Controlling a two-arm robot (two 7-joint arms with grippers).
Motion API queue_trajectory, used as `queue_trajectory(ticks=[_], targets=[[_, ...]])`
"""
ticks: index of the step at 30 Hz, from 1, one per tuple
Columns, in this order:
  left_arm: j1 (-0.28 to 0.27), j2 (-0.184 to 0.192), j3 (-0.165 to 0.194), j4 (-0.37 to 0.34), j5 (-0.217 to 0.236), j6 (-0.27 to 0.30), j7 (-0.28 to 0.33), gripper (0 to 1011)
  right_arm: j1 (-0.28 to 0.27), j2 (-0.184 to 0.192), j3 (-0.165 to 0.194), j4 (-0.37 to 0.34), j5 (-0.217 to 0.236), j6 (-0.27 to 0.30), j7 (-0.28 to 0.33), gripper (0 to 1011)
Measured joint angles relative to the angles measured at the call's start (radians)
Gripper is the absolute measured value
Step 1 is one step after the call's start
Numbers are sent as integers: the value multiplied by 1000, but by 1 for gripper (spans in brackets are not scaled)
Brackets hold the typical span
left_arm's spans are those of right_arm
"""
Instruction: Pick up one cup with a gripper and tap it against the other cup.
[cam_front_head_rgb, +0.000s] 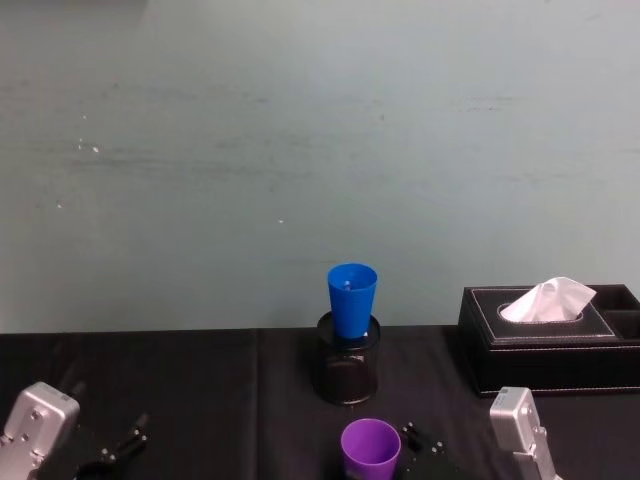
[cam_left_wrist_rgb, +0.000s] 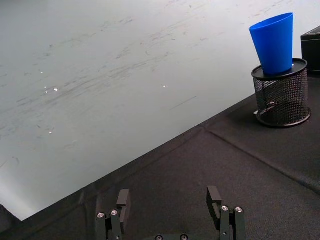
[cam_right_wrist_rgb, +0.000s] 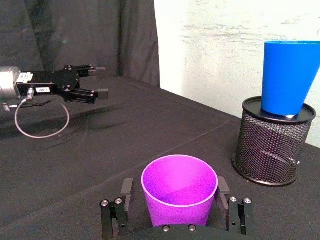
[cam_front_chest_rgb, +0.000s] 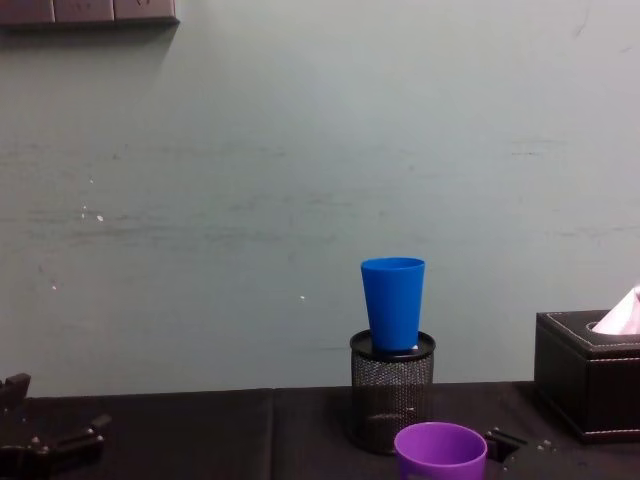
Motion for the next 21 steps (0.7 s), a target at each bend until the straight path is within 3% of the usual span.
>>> queue_trajectory(ticks=[8, 17, 21], targets=[[0, 0, 0, 0, 0, 0, 0, 1000, -1, 1, 0, -2, 1, -1, 0, 996], [0, 0, 0, 0, 0, 0, 0, 1000, -1, 2, 0, -3, 1, -3, -1, 802], [0, 0, 0, 0, 0, 0, 0, 1000, -2, 2, 0, -4, 1, -3, -1, 777]])
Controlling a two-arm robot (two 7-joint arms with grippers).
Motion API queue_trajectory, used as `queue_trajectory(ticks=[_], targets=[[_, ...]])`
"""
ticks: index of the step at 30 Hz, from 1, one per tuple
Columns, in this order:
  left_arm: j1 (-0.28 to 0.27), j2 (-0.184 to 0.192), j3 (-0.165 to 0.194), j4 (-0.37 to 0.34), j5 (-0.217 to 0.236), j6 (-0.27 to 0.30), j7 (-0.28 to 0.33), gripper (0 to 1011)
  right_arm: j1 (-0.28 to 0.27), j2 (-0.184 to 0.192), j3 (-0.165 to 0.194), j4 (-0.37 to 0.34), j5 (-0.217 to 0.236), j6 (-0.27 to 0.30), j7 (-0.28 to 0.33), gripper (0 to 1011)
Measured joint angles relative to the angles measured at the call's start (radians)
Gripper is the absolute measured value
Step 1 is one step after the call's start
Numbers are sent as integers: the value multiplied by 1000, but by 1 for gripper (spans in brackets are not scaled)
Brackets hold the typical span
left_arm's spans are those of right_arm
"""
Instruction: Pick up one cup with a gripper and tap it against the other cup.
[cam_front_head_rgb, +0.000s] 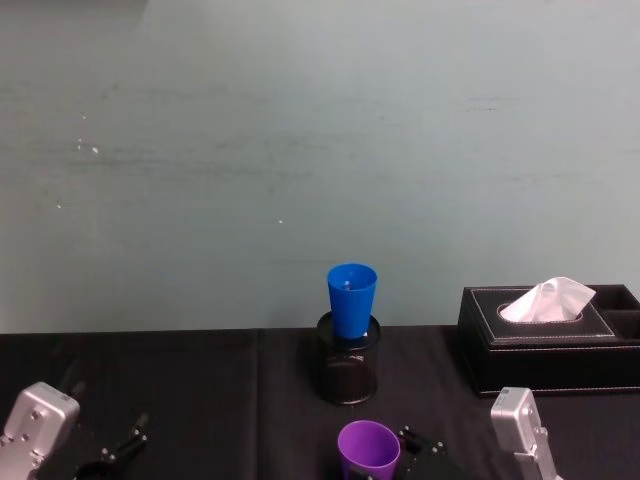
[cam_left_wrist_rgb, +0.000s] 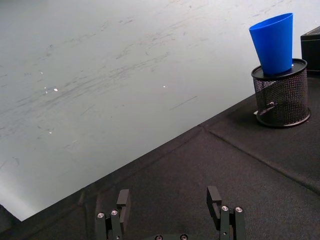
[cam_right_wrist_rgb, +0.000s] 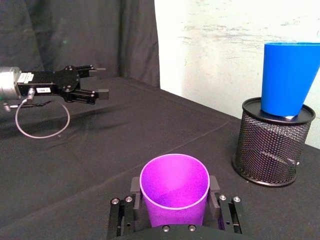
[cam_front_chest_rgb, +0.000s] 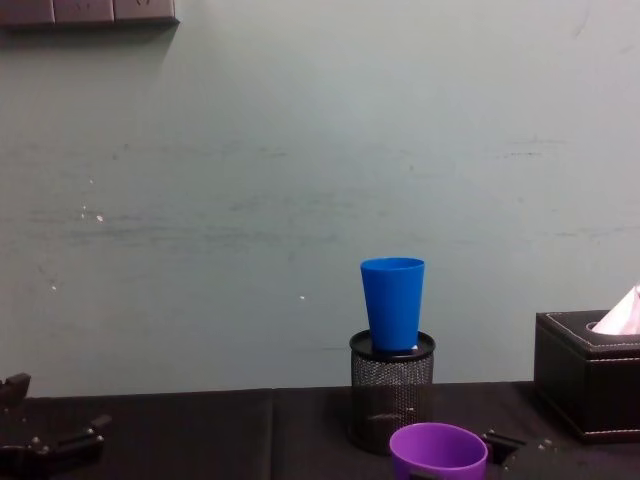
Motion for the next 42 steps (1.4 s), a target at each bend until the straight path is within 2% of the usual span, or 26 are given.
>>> queue_trajectory(ticks=[12, 17, 21, 22, 30, 42], targets=[[0, 0, 0, 0, 0, 0, 0, 1000, 0, 1, 0, -1, 0, -1, 0, 738], [0, 0, 0, 0, 0, 0, 0, 1000, -11, 14, 8, -45, 6, 21, -1, 738], [0, 0, 0, 0, 0, 0, 0, 1000, -22, 35, 19, -119, 27, 75, -10, 738], [0, 0, 0, 0, 0, 0, 0, 1000, -22, 35, 19, -119, 27, 75, -10, 739], [0, 0, 0, 0, 0, 0, 0, 1000, -31, 92, 31, -282, 76, 225, -45, 738], [0, 0, 0, 0, 0, 0, 0, 1000, -9, 152, 28, -429, 129, 368, -77, 738]])
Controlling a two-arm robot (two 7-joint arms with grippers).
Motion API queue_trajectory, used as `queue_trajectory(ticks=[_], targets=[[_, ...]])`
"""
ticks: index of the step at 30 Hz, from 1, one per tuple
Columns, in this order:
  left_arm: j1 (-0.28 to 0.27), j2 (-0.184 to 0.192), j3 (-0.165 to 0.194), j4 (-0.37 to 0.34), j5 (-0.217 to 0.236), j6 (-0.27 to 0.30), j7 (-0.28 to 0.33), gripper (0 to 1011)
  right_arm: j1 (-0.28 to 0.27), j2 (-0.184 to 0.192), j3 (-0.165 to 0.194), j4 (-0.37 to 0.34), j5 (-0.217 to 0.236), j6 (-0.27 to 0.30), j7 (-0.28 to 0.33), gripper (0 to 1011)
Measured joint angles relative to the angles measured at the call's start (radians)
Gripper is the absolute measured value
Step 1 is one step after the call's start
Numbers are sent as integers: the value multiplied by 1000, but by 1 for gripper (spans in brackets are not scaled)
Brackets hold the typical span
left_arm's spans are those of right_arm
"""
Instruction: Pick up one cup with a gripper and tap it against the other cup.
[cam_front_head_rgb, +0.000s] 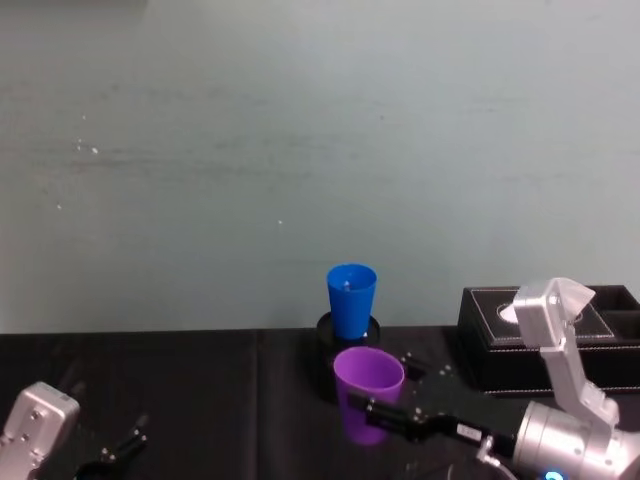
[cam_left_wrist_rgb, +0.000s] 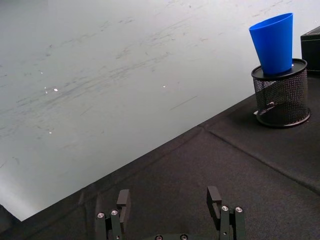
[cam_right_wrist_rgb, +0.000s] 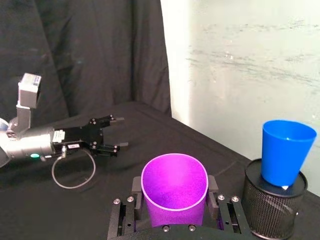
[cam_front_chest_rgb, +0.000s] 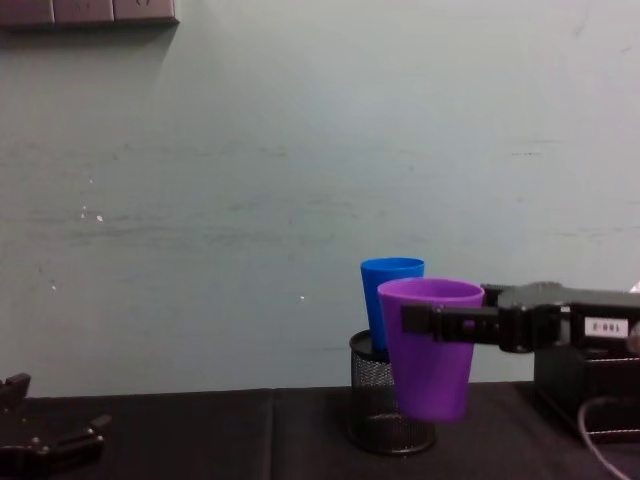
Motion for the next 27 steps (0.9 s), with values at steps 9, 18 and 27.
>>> queue_trajectory(ticks=[9, 18, 27], targets=[[0, 0, 0, 0, 0, 0, 0, 1000, 26, 18, -11, -44, 30, 56, -21, 738], [0, 0, 0, 0, 0, 0, 0, 1000, 33, 25, -22, -51, 33, 60, -25, 739], [0, 0, 0, 0, 0, 0, 0, 1000, 32, 23, -20, -50, 33, 60, -25, 738]])
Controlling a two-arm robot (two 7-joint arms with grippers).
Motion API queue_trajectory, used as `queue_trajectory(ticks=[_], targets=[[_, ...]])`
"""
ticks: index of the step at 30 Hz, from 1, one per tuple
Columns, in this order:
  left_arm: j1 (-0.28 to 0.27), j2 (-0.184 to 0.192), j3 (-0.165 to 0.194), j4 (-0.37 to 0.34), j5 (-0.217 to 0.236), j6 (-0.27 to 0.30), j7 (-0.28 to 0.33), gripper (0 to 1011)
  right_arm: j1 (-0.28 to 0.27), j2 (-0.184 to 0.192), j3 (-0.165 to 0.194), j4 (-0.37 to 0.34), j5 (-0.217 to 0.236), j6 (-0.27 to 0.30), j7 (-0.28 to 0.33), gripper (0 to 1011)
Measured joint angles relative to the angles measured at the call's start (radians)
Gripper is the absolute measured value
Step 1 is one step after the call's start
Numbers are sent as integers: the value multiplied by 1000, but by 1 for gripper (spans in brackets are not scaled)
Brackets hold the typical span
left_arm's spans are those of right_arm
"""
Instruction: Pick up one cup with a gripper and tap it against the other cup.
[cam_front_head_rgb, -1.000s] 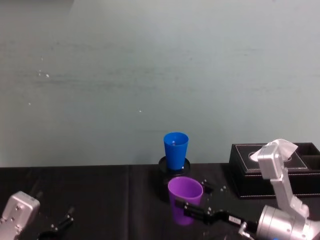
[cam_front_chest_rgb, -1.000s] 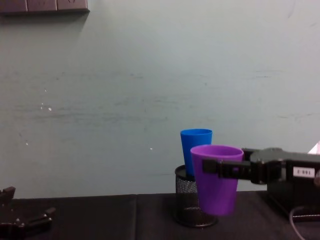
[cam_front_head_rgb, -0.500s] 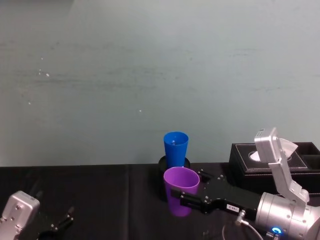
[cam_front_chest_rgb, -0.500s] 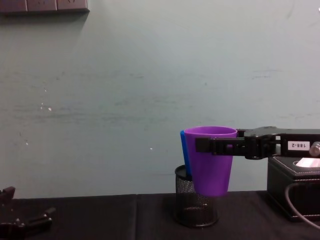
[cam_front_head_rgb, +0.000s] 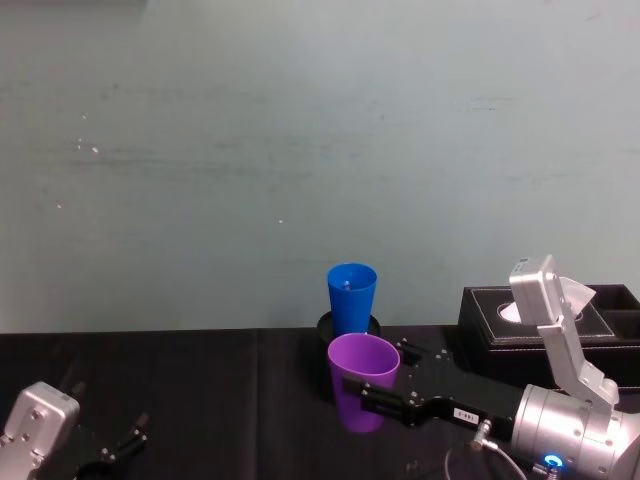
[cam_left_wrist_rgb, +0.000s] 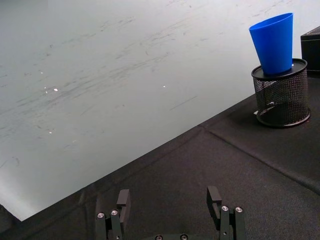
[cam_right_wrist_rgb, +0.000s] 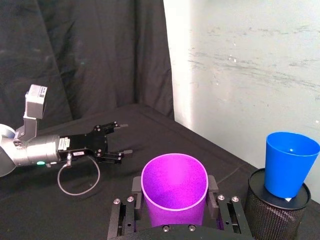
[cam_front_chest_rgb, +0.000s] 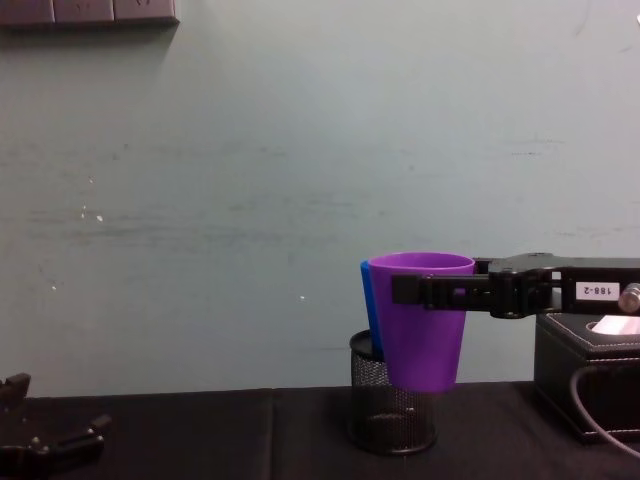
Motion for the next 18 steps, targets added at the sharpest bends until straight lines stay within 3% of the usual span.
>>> queue_trajectory(ticks=[18], targets=[[0, 0, 0, 0, 0, 0, 0, 1000, -1, -1, 2, 1, 0, -1, 0, 738]])
